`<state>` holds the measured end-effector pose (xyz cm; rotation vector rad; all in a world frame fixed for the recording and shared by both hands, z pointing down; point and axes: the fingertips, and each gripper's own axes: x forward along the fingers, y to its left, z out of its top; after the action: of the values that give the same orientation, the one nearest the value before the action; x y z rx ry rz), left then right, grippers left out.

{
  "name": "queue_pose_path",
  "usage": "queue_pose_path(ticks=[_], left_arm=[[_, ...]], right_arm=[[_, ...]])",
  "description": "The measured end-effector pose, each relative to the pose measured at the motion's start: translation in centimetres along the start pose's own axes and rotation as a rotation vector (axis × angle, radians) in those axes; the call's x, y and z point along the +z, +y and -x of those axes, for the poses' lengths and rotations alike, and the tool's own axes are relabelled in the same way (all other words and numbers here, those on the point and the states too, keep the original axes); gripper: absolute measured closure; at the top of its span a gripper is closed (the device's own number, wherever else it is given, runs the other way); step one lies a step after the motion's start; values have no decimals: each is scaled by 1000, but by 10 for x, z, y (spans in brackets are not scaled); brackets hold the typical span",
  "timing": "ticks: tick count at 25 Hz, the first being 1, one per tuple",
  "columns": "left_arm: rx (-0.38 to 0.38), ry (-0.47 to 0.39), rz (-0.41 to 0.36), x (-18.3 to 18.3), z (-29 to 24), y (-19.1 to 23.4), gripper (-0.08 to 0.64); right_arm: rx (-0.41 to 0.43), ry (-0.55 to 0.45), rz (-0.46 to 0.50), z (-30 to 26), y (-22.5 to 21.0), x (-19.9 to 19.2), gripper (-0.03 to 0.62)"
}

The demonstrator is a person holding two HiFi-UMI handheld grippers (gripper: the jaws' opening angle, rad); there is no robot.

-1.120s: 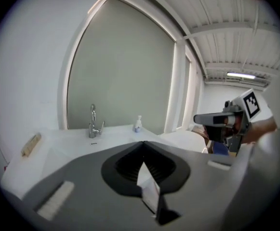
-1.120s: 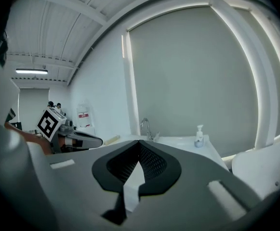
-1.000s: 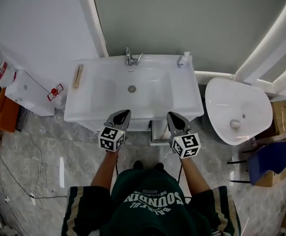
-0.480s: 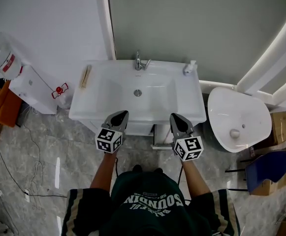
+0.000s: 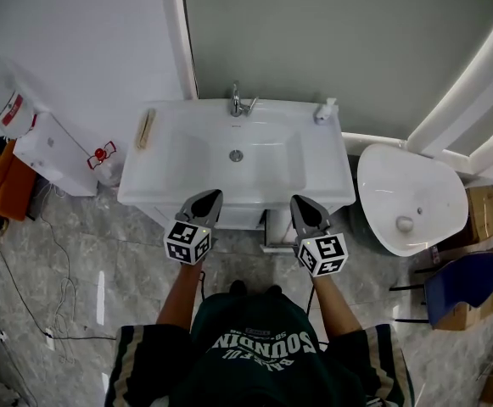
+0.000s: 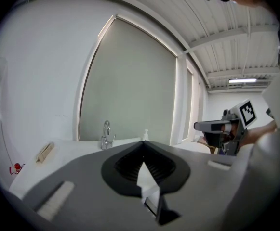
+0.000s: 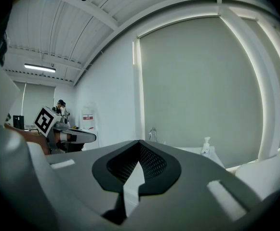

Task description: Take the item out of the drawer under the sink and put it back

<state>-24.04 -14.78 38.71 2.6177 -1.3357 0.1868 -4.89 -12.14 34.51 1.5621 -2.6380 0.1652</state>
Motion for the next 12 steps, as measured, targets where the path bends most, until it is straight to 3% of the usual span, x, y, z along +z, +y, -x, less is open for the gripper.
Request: queue_pose_path(ticks=[12], left_arm=[[-19, -11, 5, 2, -8, -1, 511]], right_arm=[[6, 1, -4, -10, 0, -1, 592]])
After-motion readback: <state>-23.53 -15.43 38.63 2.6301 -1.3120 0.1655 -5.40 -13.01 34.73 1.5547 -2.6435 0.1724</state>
